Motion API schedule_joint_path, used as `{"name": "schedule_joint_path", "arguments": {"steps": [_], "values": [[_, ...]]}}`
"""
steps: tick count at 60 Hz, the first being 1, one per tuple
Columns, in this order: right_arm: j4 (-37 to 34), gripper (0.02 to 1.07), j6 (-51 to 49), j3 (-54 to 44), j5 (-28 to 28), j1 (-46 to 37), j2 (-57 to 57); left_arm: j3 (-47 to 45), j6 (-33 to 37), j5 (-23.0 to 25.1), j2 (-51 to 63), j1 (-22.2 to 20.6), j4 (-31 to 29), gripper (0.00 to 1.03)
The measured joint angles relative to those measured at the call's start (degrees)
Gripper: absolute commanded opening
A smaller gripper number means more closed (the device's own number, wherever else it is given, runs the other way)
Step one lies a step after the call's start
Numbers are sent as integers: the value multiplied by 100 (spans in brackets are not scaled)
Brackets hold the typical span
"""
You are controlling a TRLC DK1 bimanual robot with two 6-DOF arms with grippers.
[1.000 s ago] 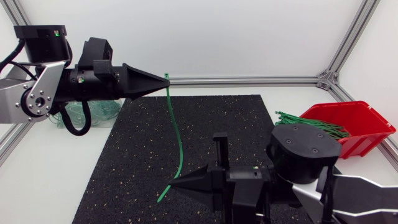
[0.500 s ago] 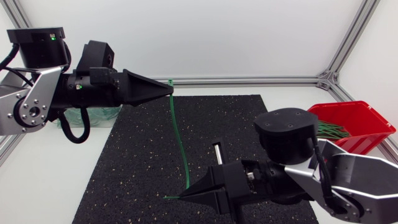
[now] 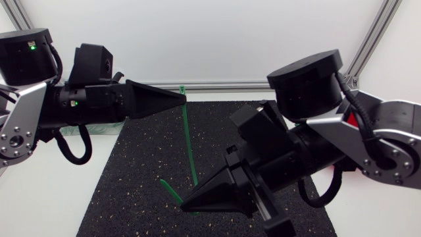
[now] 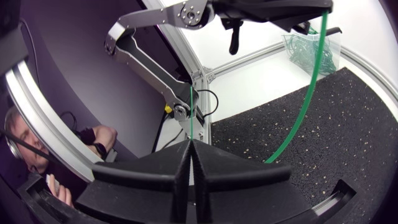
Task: Take a green cable tie from the red box, thread the tail through the head to close it, then place it in the transparent bin on the left.
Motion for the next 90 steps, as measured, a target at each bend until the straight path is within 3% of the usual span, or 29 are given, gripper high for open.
{"name": "schedule_joint_path", "arguments": {"steps": [9,20,30,40,53,90], "values": [[-39,8,999,195,-601,-177,-63,-127,15,-48,-326,-79,-2,4],[-28,8,2319,404,-960,-339,-258,-289,66,-144,-584,-173,-24,4],[96,8,3713,542,-1091,-511,-284,-358,105,-328,-654,-428,-72,4],[166,8,4461,713,-1139,-560,-282,-365,168,-599,-807,-664,-179,4],[988,8,5613,785,-1185,-675,-282,-446,354,-951,-1204,-756,-389,4],[518,8,6074,1099,-1296,-944,-107,-577,776,-1421,-1587,-957,-605,4]]}}
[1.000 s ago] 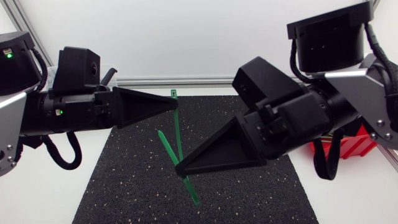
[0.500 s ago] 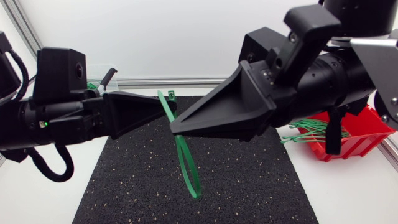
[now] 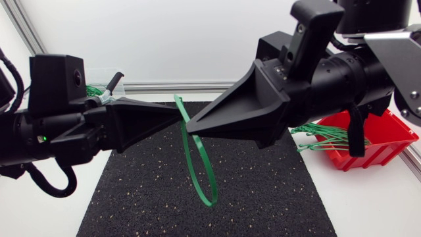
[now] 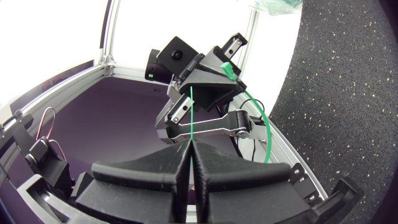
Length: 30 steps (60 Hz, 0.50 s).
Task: Take a green cable tie from the red box, thread the tail through the head to close it, then place it in the transparent bin on the left.
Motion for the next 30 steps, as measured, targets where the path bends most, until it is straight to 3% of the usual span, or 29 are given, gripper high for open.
{"name": "schedule_joint_path", "arguments": {"steps": [30], "values": [[-2,8,-2,0,-85,-55,264,-2,212,-195,-308,-35,-179,4]]}}
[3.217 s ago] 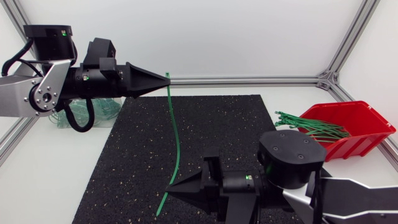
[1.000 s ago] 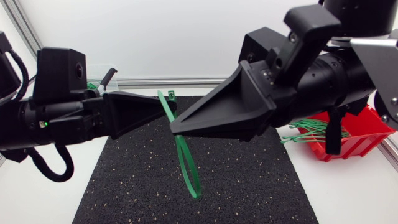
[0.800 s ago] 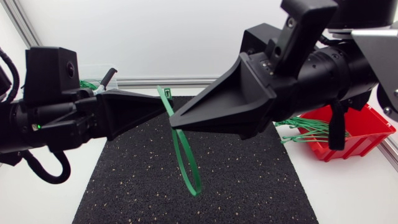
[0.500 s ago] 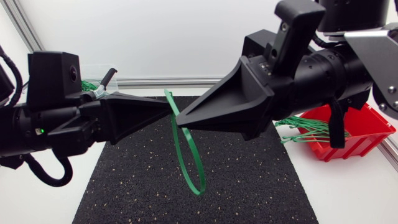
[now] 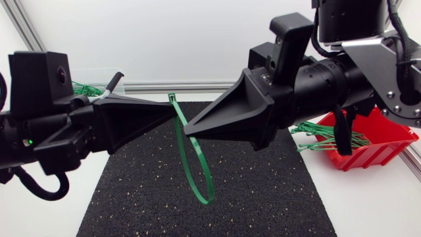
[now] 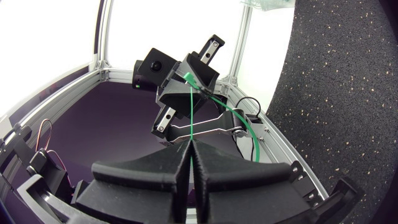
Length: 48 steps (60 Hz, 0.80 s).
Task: Take a green cable tie from the red box, thread the tail through the head to close it, then place it in the transparent bin on the left.
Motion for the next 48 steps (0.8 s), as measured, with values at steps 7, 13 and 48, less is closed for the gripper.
{"name": "schedule_joint_path", "arguments": {"steps": [7,13,48], "values": [[2,8,0,0,-2,0,0,0,28,-42,0,-79,-52,4],[2,8,0,0,-2,0,-2,0,68,-79,4,-105,-57,4],[0,8,0,-33,-114,-72,-26,-13,531,-1062,-273,-767,-404,4]]}}
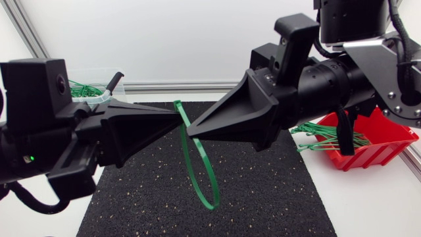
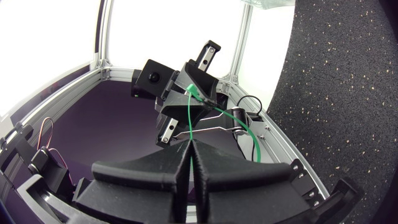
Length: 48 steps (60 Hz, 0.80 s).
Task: Take a green cable tie from the red box, thread the tail through the head to close it, then place it in the transparent bin on the left.
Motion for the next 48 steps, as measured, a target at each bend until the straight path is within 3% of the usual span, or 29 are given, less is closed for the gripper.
{"name": "schedule_joint_path", "arguments": {"steps": [9,16,24,42,48], "values": [[-4,8,0,2,-15,17,-20,-118,581,-957,-136,-671,-149,4],[-101,8,2,0,-22,74,-22,-238,1152,-2002,-289,-1390,-164,4],[-238,8,15,2,-13,85,0,-264,1530,-2586,-424,-1799,-149,4],[-256,9,13,11,-22,118,105,-313,1766,-2870,-553,-2028,-260,4],[-251,30,13,11,-37,118,153,-319,1851,-2920,-555,-2070,-317,4]]}}
